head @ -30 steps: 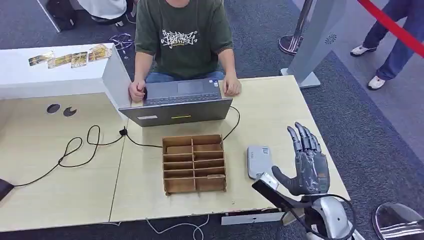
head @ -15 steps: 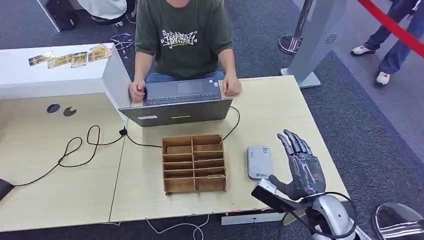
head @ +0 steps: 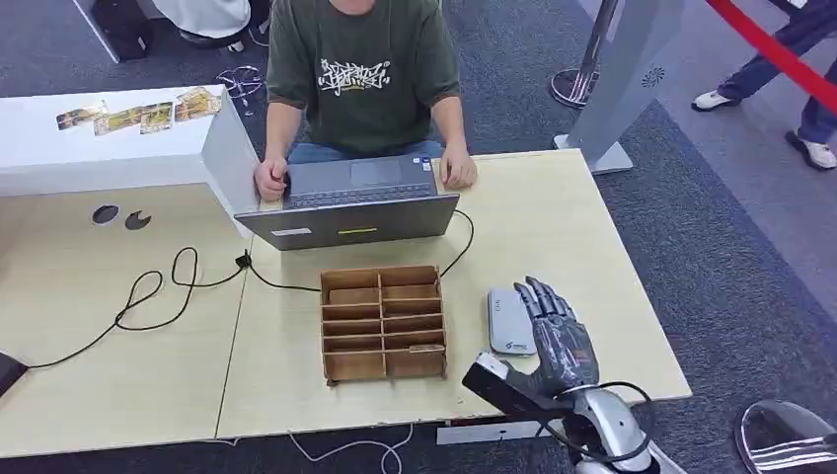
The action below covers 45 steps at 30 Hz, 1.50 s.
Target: Pass the card to the sensor for recognition and then transmit it.
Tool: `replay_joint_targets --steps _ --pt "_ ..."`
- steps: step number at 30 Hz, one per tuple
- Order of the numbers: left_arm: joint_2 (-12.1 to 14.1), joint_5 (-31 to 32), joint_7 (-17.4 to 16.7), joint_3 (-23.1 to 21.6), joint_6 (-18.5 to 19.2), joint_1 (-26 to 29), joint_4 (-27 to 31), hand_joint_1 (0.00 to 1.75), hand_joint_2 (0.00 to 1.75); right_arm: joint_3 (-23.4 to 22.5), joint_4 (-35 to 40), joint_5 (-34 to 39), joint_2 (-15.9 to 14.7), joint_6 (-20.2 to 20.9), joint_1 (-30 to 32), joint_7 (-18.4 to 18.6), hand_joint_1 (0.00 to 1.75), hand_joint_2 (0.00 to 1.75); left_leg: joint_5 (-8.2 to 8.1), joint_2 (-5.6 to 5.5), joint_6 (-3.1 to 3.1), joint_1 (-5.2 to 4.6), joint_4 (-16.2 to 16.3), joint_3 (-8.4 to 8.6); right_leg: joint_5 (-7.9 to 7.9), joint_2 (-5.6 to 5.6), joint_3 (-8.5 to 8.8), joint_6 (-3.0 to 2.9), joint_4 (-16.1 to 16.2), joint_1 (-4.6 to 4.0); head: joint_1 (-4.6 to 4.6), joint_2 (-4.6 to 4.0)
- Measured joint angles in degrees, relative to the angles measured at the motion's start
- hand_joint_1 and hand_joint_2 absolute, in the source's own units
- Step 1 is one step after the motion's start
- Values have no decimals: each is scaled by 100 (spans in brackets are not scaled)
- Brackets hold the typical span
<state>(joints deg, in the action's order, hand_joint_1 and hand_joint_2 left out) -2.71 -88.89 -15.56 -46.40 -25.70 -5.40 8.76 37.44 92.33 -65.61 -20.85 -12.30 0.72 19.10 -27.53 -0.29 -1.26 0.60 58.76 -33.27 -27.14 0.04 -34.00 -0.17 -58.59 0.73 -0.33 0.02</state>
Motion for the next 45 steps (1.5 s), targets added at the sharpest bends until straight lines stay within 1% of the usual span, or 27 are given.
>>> replay_joint_targets --steps 6,14,20,23,29,35,39,45 --pt "2 41 -11 2 2 1 0 0 0 188 -302 -160 238 -46 -94 96 0 175 0 0 0 0 0 0 0 0 0 0 0 0 0 0" --pt "2 79 -33 2 4 0 0 0 0 400 -704 -70 521 -48 -205 171 0 175 0 0 0 0 0 1 0 0 0 0 0 0 -2 0" --pt "7 81 -44 2 4 0 0 0 0 560 -929 46 754 -315 -170 195 0 175 0 0 0 0 0 1 0 0 -1 0 0 0 0 0" --pt "20 68 -52 2 7 1 0 0 0 610 -850 249 763 -402 -139 136 0 175 0 0 0 0 0 0 -1 0 -1 0 0 0 0 0" --pt "48 44 -52 37 4 2 0 0 0 634 -374 509 667 -472 -34 77 0 175 0 1 0 -1 0 0 0 1 -1 0 1 0 0 0" --pt "52 63 -52 105 4 1 0 0 0 680 -322 690 671 -494 -63 -94 0 175 0 0 0 0 0 0 0 0 0 0 0 0 0 0" --pt "52 122 -52 111 4 0 0 0 0 746 -394 697 783 -660 -204 -207 0 175 1 1 -1 0 0 2 0 1 0 0 -1 0 0 0" --pt "52 221 -52 111 4 -1 0 0 0 902 -662 752 1077 -822 -472 -399 0 175 2 2 -3 1 -1 2 0 2 0 0 -3 -1 0 0"
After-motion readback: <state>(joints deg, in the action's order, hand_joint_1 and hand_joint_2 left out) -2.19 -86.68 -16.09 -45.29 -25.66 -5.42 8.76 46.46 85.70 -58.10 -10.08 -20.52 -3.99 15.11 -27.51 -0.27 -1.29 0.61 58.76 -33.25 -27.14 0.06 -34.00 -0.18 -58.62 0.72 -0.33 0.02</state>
